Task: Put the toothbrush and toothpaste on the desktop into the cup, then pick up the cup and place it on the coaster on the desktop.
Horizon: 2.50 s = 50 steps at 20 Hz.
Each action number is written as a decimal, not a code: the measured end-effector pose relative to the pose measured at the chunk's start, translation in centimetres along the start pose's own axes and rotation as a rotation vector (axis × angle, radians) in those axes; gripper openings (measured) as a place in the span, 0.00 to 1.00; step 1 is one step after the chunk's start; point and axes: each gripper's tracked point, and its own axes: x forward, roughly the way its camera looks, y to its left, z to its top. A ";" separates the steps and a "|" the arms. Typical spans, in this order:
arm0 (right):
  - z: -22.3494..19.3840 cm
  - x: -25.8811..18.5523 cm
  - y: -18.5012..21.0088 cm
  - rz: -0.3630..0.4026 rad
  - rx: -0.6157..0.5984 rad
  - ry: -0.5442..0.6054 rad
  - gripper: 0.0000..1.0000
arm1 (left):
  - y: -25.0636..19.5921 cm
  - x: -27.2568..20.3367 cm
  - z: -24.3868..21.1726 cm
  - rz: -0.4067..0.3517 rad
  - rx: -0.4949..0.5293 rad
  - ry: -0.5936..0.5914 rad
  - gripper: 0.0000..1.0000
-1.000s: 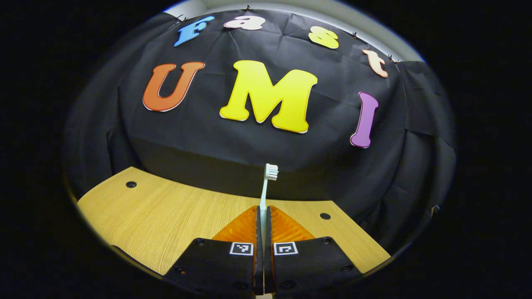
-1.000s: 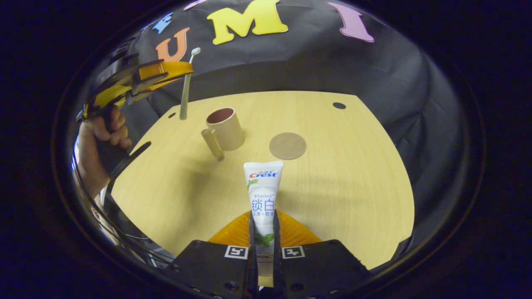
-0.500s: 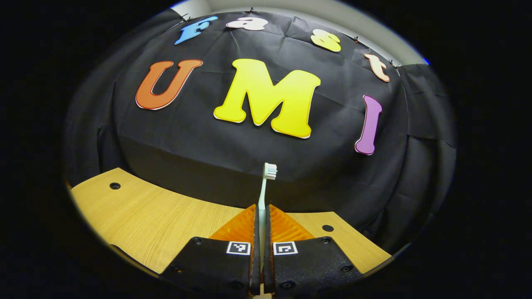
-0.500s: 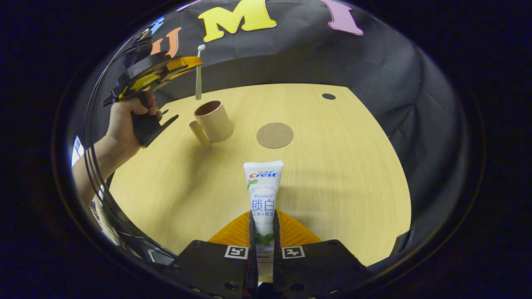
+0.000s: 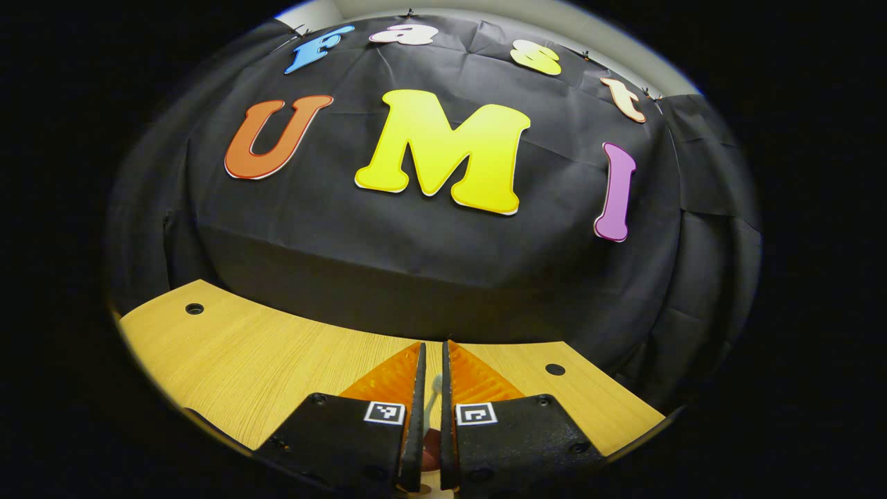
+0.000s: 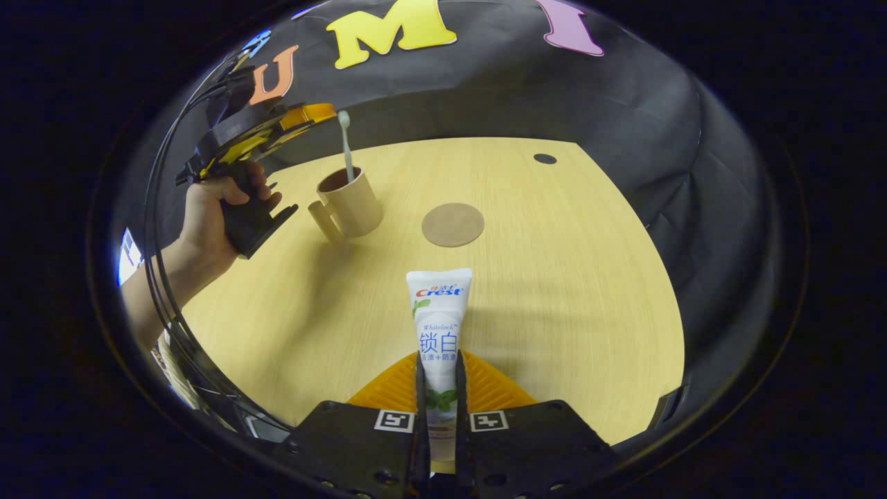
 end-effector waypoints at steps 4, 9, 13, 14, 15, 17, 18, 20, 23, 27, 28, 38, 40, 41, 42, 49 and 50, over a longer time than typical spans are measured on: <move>0.1 -0.2 0.2 0.012 -0.010 -0.014 0.14 | 0.6 -1.0 0.5 0.031 0.001 -0.013 0.49; 0.3 -0.8 0.8 0.032 -0.024 -0.030 0.14 | 1.7 -2.2 1.8 0.066 0.034 -0.040 0.95; 1.6 -1.1 2.3 0.053 -0.039 -0.078 0.14 | 2.7 -4.3 3.3 0.088 0.064 -0.057 0.97; 2.3 -1.2 2.9 0.062 -0.047 -0.100 0.14 | 3.0 -4.9 4.0 0.092 0.068 -0.070 0.97; 3.2 -1.4 3.5 0.074 -0.061 -0.126 0.14 | 3.4 -5.5 4.3 0.098 0.075 -0.078 0.97; 5.6 -1.8 5.3 0.110 -0.092 -0.188 0.14 | 4.4 -6.4 5.1 0.111 0.088 -0.080 0.97; 7.1 -2.0 6.2 0.127 -0.110 -0.226 0.14 | 5.2 -7.0 5.5 0.123 0.089 -0.083 0.97; 10.4 -2.4 8.7 0.176 -0.141 -0.307 0.17 | 7.1 -8.4 6.3 0.160 0.087 -0.089 0.96; 15.7 -2.7 12.7 0.250 -0.181 -0.417 0.14 | 10.6 -11.1 7.7 0.228 0.087 -0.097 0.97; 20.9 -2.4 18.0 0.348 -0.223 -0.530 0.12 | 14.9 -14.5 9.2 0.309 0.090 -0.104 0.97; 22.4 -1.9 18.6 0.350 -0.233 -0.570 0.14 | 15.8 -15.1 9.4 0.328 0.099 -0.104 0.97; 28.2 7.2 20.3 0.273 -0.227 -0.694 0.15 | 18.7 -17.0 11.4 0.396 0.098 -0.127 0.97; 28.1 7.5 20.0 0.254 -0.222 -0.701 0.15 | 18.6 -16.9 11.4 0.391 0.104 -0.125 0.97; 28.2 7.7 19.8 0.243 -0.221 -0.698 0.18 | 18.6 -16.7 11.2 0.389 0.103 -0.125 0.97; 28.6 8.3 19.6 0.241 -0.219 -0.693 0.18 | 18.5 -16.5 11.2 0.386 0.100 -0.123 0.97; 27.4 9.4 18.5 0.217 -0.214 -0.646 0.25 | 18.1 -15.9 10.8 0.384 0.081 -0.108 0.97; 27.2 9.6 18.5 0.218 -0.218 -0.641 0.27 | 18.2 -15.9 10.8 0.386 0.083 -0.107 0.97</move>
